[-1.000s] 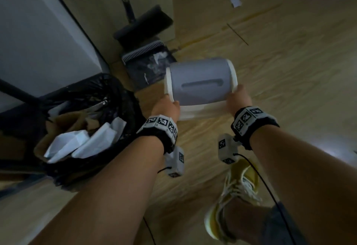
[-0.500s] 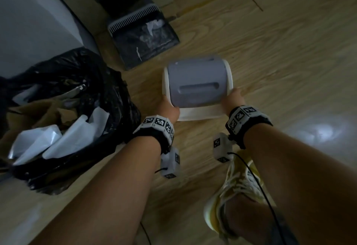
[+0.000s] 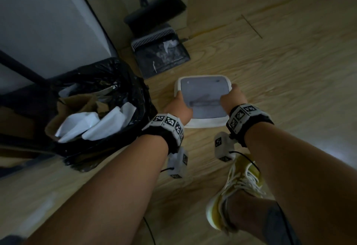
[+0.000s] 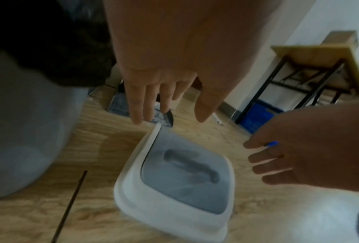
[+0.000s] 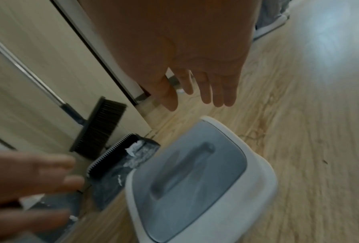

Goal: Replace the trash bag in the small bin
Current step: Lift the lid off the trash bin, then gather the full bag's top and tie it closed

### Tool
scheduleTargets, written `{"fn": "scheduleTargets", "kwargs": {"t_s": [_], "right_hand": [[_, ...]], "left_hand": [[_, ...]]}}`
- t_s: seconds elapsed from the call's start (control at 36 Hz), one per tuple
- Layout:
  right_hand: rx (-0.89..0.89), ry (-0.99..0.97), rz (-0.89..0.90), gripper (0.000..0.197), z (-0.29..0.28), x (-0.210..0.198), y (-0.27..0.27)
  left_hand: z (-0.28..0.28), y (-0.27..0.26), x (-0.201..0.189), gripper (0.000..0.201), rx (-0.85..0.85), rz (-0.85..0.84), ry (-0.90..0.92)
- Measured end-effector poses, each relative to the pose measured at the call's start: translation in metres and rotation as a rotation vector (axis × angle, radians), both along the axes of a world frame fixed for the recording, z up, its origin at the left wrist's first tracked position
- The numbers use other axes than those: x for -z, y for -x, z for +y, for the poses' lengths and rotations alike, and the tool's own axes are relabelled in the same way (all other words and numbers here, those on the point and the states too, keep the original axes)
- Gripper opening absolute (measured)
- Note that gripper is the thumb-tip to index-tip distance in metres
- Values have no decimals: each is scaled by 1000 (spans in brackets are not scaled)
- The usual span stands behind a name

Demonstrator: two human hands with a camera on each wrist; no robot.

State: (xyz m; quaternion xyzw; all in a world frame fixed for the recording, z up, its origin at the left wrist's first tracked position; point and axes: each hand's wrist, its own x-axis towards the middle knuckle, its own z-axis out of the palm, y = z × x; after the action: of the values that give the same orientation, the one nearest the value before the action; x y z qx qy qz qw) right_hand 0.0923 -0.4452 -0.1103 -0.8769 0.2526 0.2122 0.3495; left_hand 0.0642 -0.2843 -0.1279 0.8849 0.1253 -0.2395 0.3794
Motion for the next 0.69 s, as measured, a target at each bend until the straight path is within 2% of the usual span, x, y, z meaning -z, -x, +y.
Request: {"fn": "scheduleTargets", "kwargs": {"t_s": [0.06, 0.14, 0.22, 0.36, 0.47, 0.69], "right_hand": [[-32, 3, -30, 62, 5, -17, 4], [-68, 6, -79, 62, 11, -35, 5], [-114, 6, -166, 60, 25, -63, 11], [-220, -21, -222, 59, 57, -95, 18], [-320, -32, -275, 46, 87, -116, 31], [-448, -100, -288, 44, 150, -126, 52]], "left_hand": [[2, 8, -34, 72, -2, -53, -38], [5, 9, -59, 60, -2, -149, -129], [19, 20, -90, 58, 3, -253, -143], [53, 48, -125, 52, -126, -414, -152], [88, 73, -143, 45, -233, -503, -186], [170, 123, -153, 43, -514, -545, -321]]}}
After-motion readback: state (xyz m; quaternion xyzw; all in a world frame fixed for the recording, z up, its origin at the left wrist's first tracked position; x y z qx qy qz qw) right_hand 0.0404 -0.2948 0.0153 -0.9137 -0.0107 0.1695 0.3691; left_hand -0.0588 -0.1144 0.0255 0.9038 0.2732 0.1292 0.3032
